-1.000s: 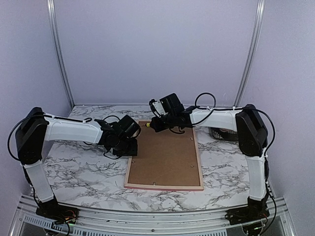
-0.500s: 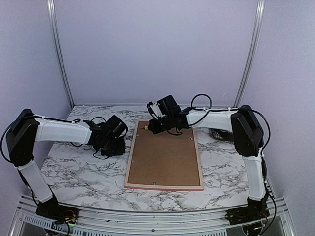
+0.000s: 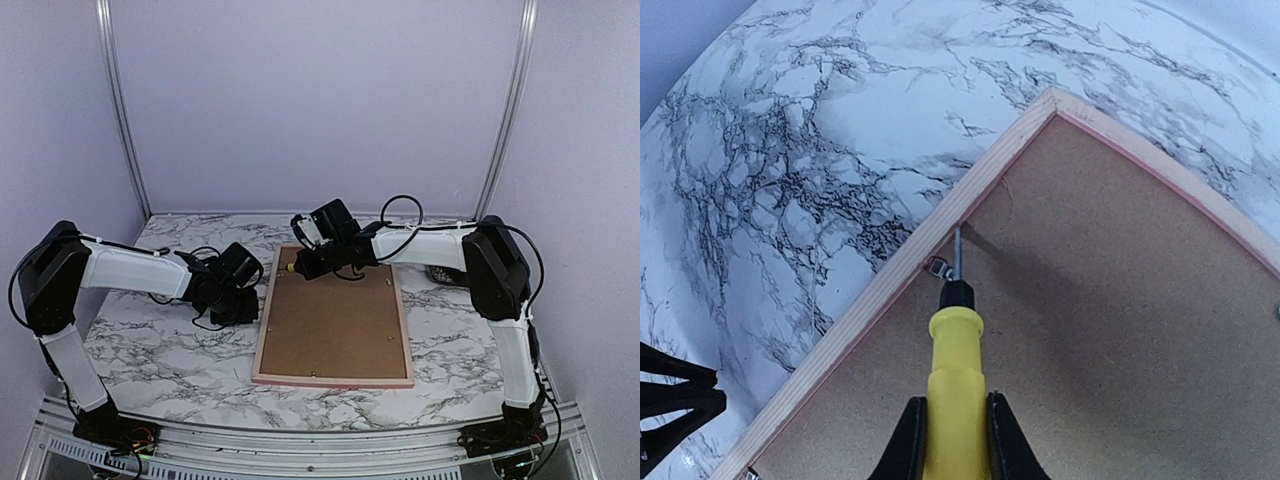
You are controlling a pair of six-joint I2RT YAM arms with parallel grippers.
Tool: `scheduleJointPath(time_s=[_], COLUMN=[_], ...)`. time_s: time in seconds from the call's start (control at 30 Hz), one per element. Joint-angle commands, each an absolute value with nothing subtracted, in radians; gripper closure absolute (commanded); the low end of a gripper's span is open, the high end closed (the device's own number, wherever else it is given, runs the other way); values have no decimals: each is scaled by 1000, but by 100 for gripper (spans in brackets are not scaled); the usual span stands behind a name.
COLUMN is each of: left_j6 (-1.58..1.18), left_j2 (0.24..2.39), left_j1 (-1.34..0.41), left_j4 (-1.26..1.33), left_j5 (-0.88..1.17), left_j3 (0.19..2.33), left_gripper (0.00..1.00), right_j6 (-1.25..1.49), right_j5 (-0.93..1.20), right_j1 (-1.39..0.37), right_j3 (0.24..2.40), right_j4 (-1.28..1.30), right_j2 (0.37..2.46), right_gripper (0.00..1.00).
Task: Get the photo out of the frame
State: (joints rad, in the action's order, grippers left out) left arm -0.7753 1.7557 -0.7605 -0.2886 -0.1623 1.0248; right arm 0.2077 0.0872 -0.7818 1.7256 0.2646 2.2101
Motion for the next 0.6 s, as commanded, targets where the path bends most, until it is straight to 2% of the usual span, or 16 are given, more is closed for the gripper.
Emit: scheduleJointPath(time_s=[0.0,0.57], left_j6=[-779,-783], left_j2=[1777,1802], left_j1=[-765,-764], left_j4=[-268,-259], left_j5=[-155,-153], left_j3=[1023,1045], left_gripper=[82,83], right_j6=[193,159], right_j5=[118,153], right_j1=[-801,-823], right_j3=[1757,1673], right_j4=[347,449], right_j2=[2212,2113], right_gripper=[100,100])
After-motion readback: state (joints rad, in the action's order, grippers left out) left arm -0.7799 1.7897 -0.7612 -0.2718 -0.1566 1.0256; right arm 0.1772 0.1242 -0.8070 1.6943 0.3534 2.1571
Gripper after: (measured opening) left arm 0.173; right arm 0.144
